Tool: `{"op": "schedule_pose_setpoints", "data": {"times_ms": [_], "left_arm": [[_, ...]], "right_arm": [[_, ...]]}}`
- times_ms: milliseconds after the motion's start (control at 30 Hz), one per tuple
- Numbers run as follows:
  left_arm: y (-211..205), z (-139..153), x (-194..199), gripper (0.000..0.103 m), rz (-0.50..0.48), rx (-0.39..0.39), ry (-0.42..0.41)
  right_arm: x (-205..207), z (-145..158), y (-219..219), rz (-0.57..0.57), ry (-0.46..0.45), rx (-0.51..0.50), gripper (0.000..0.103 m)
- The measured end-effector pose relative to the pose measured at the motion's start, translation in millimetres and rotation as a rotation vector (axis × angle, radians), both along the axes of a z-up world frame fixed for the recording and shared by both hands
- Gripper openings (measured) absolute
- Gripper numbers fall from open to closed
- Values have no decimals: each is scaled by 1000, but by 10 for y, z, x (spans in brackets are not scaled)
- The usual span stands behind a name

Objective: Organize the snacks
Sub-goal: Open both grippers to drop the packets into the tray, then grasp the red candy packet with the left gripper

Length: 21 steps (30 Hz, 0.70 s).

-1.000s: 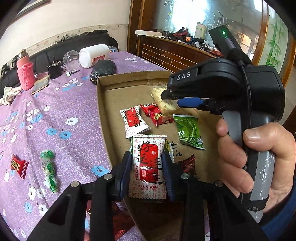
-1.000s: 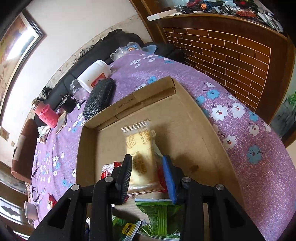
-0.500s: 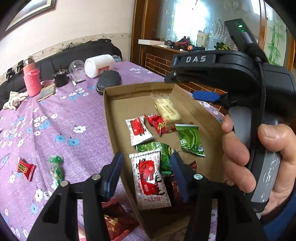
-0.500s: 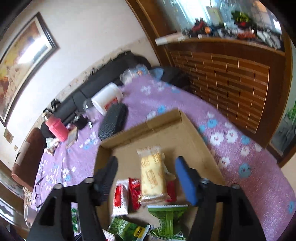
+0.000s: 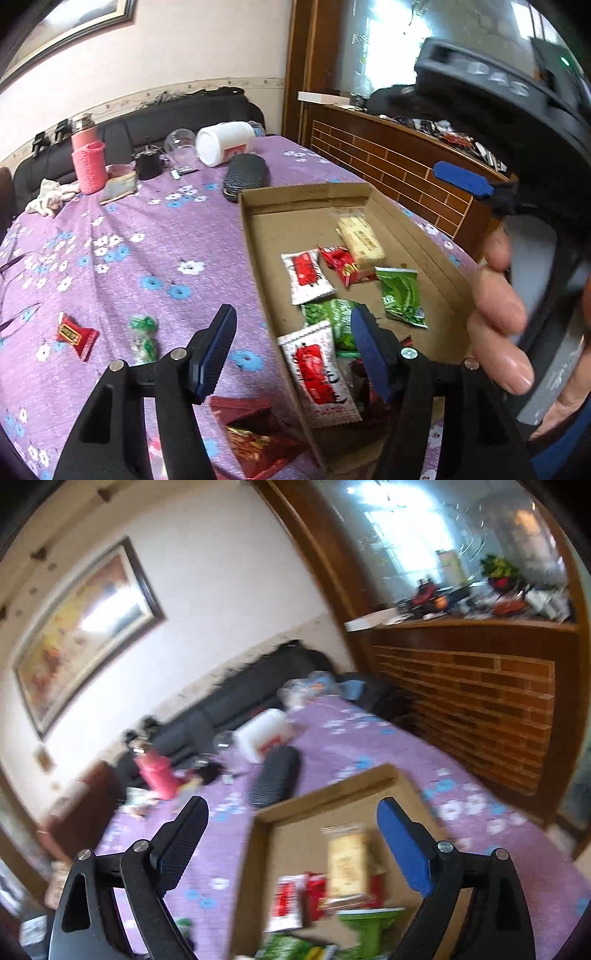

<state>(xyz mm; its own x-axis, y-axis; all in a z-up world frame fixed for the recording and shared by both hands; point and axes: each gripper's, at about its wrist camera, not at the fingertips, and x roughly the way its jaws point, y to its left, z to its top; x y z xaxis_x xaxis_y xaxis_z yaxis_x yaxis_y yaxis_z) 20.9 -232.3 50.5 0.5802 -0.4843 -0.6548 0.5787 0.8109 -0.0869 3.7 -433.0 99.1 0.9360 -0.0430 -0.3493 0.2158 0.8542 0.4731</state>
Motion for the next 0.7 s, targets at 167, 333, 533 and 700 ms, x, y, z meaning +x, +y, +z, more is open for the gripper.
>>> {"op": "schedule_pose_setpoints", "data": {"times_ms": [167, 333, 533, 700], "left_arm": [[118, 105, 59, 63, 33, -2, 2], [355, 170, 235, 63, 125, 12, 69], [895, 106, 568, 63, 310, -16, 240], [1482, -49, 836, 63, 492, -37, 350]], "right_arm": [[26, -45, -2, -32, 4, -3, 69], [150, -126, 10, 70, 61, 47, 48], [178, -162, 150, 140, 80, 20, 48], [186, -169, 268, 198, 88, 5, 48]]}}
